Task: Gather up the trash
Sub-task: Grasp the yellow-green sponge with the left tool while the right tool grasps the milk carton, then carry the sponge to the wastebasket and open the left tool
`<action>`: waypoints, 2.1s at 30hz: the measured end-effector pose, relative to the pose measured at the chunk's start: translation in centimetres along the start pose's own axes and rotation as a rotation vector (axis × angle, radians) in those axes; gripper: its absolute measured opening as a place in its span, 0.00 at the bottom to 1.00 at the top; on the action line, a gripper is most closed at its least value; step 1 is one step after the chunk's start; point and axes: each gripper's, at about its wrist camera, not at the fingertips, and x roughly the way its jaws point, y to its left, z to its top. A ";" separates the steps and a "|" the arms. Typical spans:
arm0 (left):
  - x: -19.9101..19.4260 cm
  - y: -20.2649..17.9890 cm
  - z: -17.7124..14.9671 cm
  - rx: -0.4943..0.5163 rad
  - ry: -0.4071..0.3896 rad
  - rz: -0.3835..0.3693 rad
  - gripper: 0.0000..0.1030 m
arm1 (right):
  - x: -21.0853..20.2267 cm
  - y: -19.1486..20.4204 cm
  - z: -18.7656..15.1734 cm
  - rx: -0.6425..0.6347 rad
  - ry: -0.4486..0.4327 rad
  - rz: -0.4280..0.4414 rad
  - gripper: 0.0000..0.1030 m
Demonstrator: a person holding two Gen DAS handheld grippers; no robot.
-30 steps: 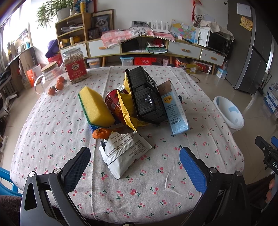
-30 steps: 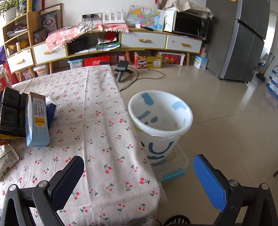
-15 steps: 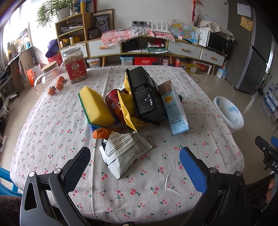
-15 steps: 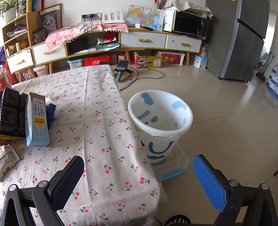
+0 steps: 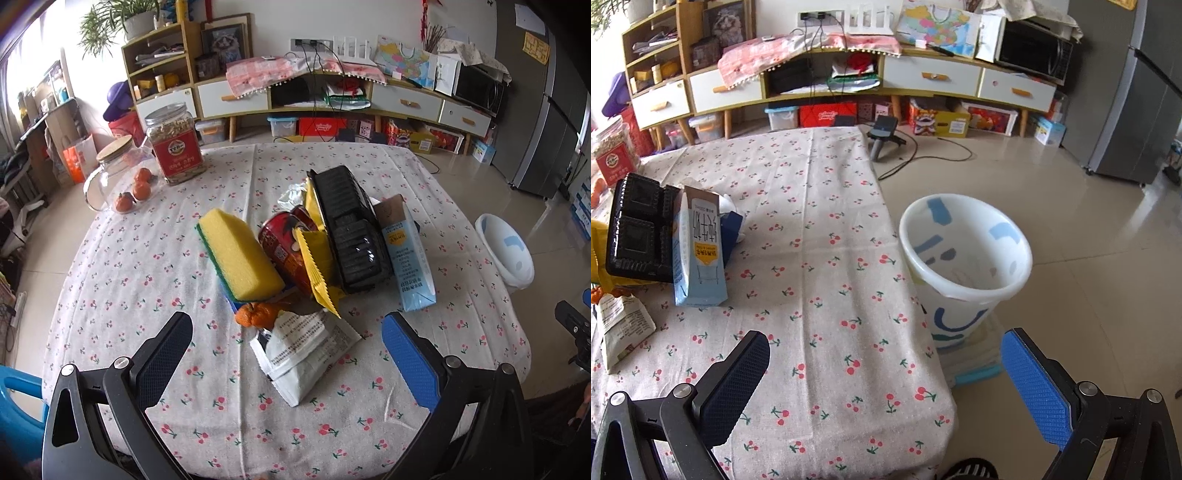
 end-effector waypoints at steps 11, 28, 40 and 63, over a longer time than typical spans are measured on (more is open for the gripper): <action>4.4 5.6 5.4 -0.059 0.114 0.009 1.00 | 5.0 3.9 6.1 -0.040 0.153 0.217 1.00; 10.6 8.6 5.1 -0.309 0.243 -0.283 0.33 | 14.0 9.9 6.2 0.010 0.393 0.423 0.83; 7.2 10.7 4.5 -0.316 0.164 -0.317 0.30 | 16.3 12.1 5.9 0.045 0.428 0.523 0.59; -0.9 7.4 7.9 -0.221 -0.121 -0.252 0.29 | 7.3 -3.2 5.6 0.202 0.202 0.497 0.52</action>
